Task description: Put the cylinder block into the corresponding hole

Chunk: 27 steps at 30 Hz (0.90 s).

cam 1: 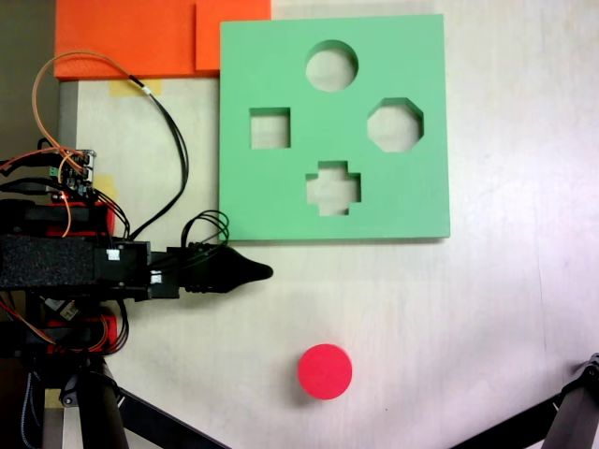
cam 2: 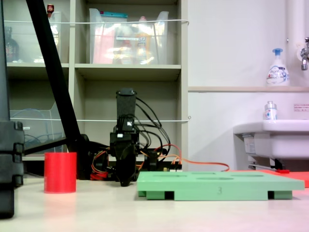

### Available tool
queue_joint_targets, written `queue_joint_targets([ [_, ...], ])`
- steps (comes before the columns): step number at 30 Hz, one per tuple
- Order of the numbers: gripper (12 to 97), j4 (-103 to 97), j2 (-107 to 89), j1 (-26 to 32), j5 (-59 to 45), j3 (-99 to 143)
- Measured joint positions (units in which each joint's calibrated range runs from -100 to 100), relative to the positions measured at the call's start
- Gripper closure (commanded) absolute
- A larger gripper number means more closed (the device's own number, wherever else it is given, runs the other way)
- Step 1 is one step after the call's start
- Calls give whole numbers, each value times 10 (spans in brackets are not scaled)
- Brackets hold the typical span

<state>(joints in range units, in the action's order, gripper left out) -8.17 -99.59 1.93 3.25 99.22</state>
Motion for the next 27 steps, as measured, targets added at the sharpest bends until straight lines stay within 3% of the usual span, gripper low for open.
queue_joint_targets([
  [24, 595, 0, 0, 0, 0, 0],
  [27, 566, 0, 0, 0, 0, 0],
])
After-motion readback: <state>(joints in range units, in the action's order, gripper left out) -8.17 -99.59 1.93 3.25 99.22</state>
